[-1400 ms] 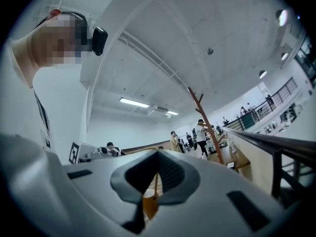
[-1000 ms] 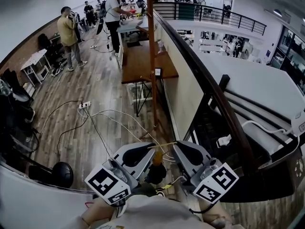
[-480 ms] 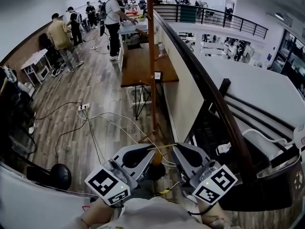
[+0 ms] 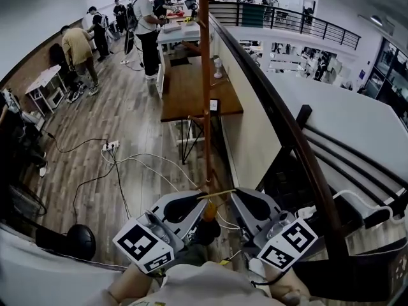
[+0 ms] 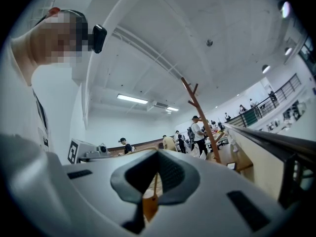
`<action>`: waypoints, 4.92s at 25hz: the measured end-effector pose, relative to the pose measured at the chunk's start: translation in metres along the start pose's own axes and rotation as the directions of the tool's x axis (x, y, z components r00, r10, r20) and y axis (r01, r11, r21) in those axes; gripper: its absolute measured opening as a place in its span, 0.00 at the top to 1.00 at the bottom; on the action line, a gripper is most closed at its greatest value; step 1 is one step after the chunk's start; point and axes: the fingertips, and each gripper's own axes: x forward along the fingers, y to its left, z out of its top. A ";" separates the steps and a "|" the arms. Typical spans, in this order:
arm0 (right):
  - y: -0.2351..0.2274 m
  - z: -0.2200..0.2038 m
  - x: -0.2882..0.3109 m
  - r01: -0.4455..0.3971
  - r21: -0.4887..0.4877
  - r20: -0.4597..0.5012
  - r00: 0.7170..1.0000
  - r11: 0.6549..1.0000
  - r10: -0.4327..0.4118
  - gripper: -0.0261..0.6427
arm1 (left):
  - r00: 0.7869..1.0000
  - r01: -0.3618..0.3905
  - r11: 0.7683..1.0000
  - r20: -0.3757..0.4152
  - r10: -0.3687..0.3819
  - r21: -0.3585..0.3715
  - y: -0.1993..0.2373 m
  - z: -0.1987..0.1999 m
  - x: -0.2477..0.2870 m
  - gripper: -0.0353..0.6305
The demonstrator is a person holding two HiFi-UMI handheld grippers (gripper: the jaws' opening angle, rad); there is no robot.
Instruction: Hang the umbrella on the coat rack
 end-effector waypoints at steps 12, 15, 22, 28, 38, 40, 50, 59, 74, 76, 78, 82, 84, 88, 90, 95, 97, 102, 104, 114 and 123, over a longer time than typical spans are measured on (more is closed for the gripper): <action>-0.088 0.009 0.118 0.071 0.022 -0.023 0.997 0.997 -0.071 0.96 | 0.997 0.069 0.997 -0.043 -0.071 -0.039 0.131 0.003 0.064 0.94; -0.109 0.008 0.150 0.089 0.026 -0.025 0.996 0.996 -0.089 0.96 | 0.995 0.089 0.995 -0.051 -0.091 -0.043 0.166 0.002 0.077 0.94; -0.151 0.002 0.214 0.120 0.036 -0.029 0.992 0.992 -0.119 0.96 | 0.991 0.119 0.991 -0.061 -0.123 -0.052 0.241 -0.002 0.104 0.94; -0.184 -0.006 0.253 0.140 0.041 -0.037 0.990 0.989 -0.138 0.96 | 0.989 0.133 0.990 -0.063 -0.136 -0.057 0.290 -0.009 0.126 0.94; -0.220 -0.007 0.287 0.149 0.025 -0.109 0.983 0.988 -0.146 0.96 | 0.991 0.103 0.991 -0.072 -0.109 -0.083 0.329 -0.013 0.150 0.94; -0.227 -0.009 0.288 0.142 0.030 -0.117 0.984 0.989 -0.138 0.96 | 0.992 0.095 0.991 -0.077 -0.102 -0.089 0.332 -0.016 0.156 0.94; -0.263 -0.007 0.286 0.101 0.056 -0.156 0.984 0.993 -0.092 0.96 | 0.993 0.030 0.992 -0.111 -0.043 -0.121 0.337 -0.029 0.189 0.94; -0.299 -0.028 0.281 0.093 0.089 -0.222 0.972 0.992 -0.072 0.96 | 0.986 -0.040 0.985 -0.169 0.012 -0.168 0.344 -0.065 0.217 0.94; -0.347 -0.105 0.297 0.108 0.159 -0.350 0.936 0.981 -0.046 0.96 | 0.955 -0.150 0.959 -0.286 0.078 -0.239 0.378 -0.141 0.231 0.94; -0.351 -0.113 0.297 0.112 0.166 -0.361 0.931 0.980 -0.045 0.96 | 0.951 -0.155 0.957 -0.301 0.076 -0.246 0.381 -0.150 0.233 0.94; -0.353 -0.122 0.298 0.116 0.176 -0.370 0.928 0.977 -0.043 0.96 | 0.945 -0.159 0.956 -0.318 0.075 -0.247 0.384 -0.158 0.234 0.94; -0.357 -0.136 0.303 0.122 0.194 -0.387 0.921 0.973 -0.038 0.96 | 0.942 -0.171 0.945 -0.326 0.074 -0.279 0.393 -0.172 0.234 0.94; -0.361 -0.144 0.300 0.127 0.202 -0.392 0.919 0.971 -0.039 0.96 | 0.940 -0.172 0.942 -0.333 0.070 -0.289 0.393 -0.181 0.236 0.94; -0.366 -0.155 0.304 0.129 0.218 -0.395 0.918 0.967 -0.034 0.96 | 0.934 -0.176 0.941 -0.352 0.066 -0.288 0.397 -0.195 0.240 0.94; -0.368 -0.160 0.308 0.128 0.220 -0.397 0.917 0.967 -0.031 0.96 | 0.931 -0.177 0.939 -0.358 0.064 -0.295 0.401 -0.201 0.243 0.94; -0.376 -0.168 0.316 0.138 0.221 -0.402 0.915 0.965 -0.038 0.96 | 0.926 -0.188 0.934 -0.372 0.065 -0.303 0.408 -0.212 0.252 0.94; -0.380 -0.170 0.317 0.149 0.222 -0.402 0.914 0.964 -0.049 0.96 | 0.925 -0.195 0.930 -0.373 0.068 -0.313 0.412 -0.215 0.256 0.94; -0.389 -0.178 0.321 0.174 0.211 -0.410 0.909 0.962 -0.074 0.96 | 0.918 -0.194 0.928 -0.393 0.058 -0.318 0.417 -0.226 0.266 0.94; -0.392 -0.183 0.323 0.181 0.203 -0.419 0.905 0.962 -0.081 0.95 | 0.914 -0.195 0.927 -0.401 0.054 -0.319 0.418 -0.231 0.271 0.94; -0.396 -0.192 0.331 0.222 0.147 -0.476 0.870 0.964 -0.127 0.91 | 0.895 -0.200 0.938 -0.443 0.058 -0.282 0.425 -0.242 0.279 0.94; -0.402 -0.162 0.311 0.282 0.110 -0.439 0.874 0.953 -0.208 0.93 | 0.906 -0.230 0.953 -0.402 0.135 -0.199 0.425 -0.214 0.264 0.92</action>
